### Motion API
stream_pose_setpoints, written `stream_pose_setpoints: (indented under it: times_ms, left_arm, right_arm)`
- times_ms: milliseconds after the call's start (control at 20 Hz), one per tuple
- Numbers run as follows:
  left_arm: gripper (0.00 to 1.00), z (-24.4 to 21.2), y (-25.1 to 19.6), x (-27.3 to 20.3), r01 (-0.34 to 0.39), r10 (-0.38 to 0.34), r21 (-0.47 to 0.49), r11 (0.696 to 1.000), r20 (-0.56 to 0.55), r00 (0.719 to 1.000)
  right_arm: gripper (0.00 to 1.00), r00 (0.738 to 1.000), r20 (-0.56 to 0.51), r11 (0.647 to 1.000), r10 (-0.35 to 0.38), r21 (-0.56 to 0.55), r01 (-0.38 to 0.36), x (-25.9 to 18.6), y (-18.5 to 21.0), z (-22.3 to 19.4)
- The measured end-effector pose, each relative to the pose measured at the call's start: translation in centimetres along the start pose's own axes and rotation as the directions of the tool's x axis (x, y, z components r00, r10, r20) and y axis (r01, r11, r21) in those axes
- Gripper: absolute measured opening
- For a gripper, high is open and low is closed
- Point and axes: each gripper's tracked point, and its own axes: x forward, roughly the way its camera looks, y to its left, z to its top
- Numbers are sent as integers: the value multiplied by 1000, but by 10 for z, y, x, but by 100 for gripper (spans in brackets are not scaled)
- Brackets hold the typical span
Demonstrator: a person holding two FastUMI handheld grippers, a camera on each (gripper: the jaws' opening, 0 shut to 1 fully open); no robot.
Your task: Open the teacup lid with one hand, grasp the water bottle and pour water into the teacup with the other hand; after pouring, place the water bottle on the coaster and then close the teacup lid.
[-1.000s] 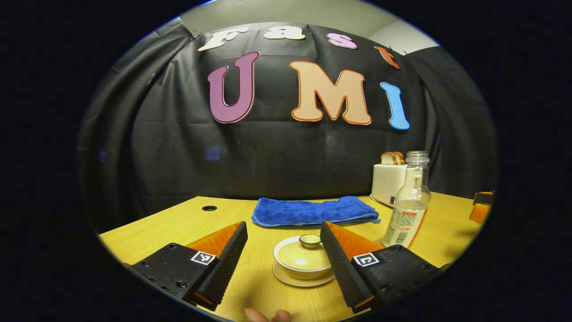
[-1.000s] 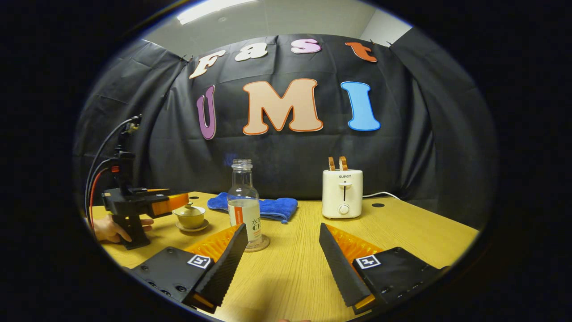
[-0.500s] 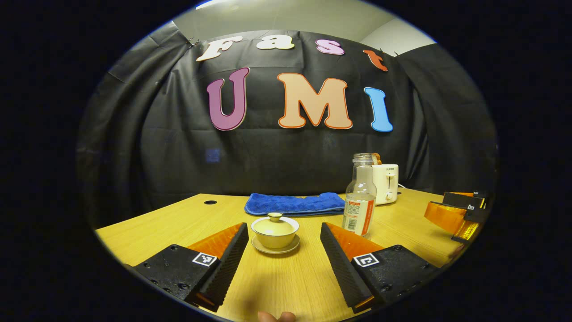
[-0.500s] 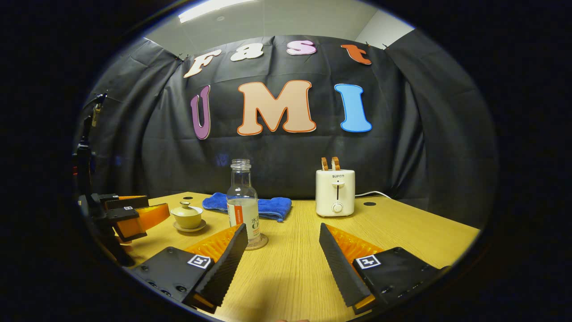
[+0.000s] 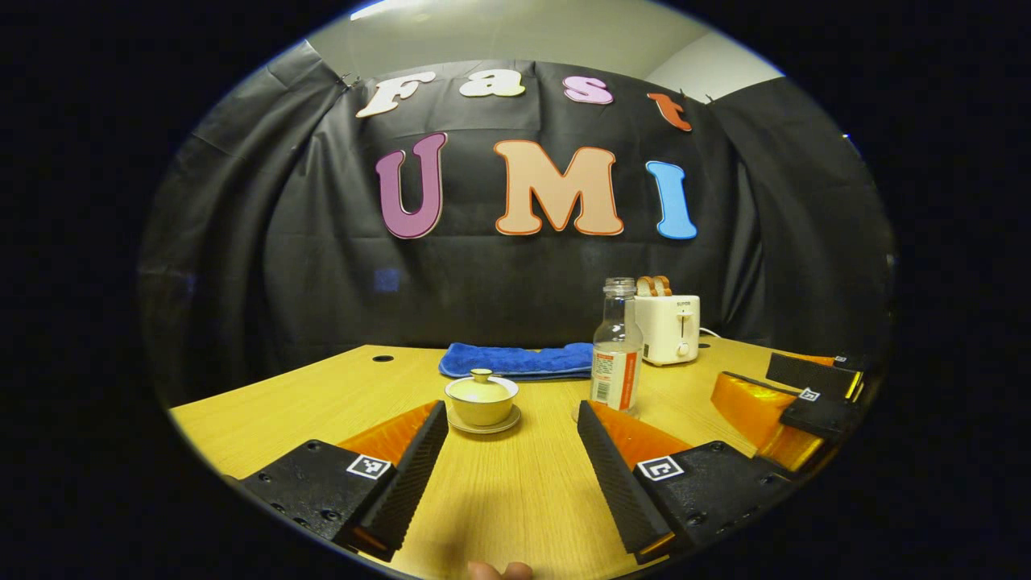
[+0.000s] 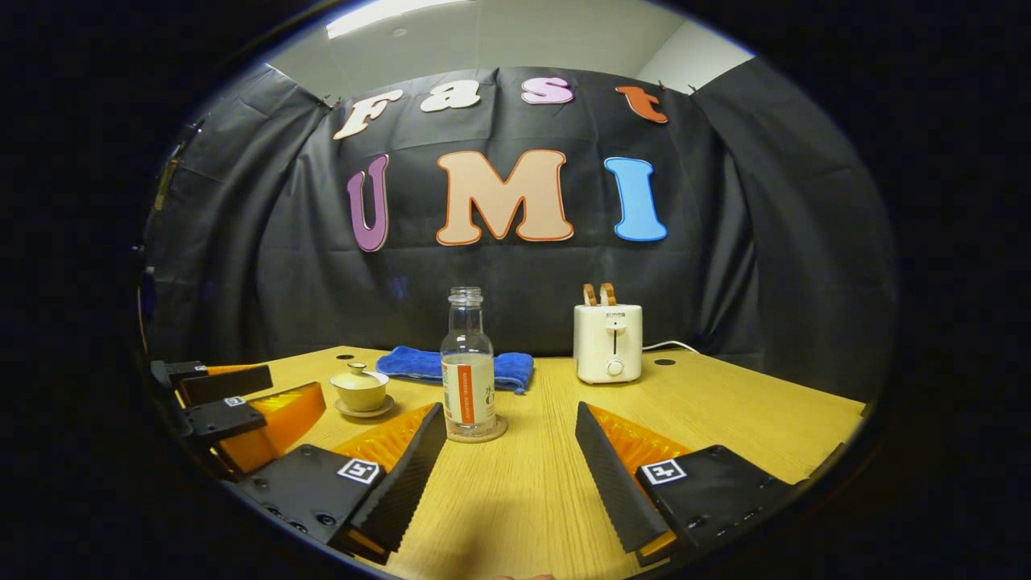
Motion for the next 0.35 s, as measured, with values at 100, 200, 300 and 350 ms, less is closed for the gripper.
stream_pose_setpoints:
  times_ms: [100,200,300,350]
  left_arm:
    - [94,0,-4,-6,5,-5,1,1000,0,1000]
    - [95,0,-2,-8,-9,9,1,1000,-2,1000]
    - [95,0,-1,-8,-19,19,1,1000,-4,1000]
    - [95,0,-2,-8,-19,19,1,1000,-5,1000]
  right_arm:
    - [96,1000,0,1000,-4,1,4,-3,2,1]
    - [96,1000,1,1000,0,1,0,-7,7,0]
    - [100,1000,1,1000,14,1,-14,-10,13,0]
    - [96,1000,1,1000,17,1,-17,-11,14,0]
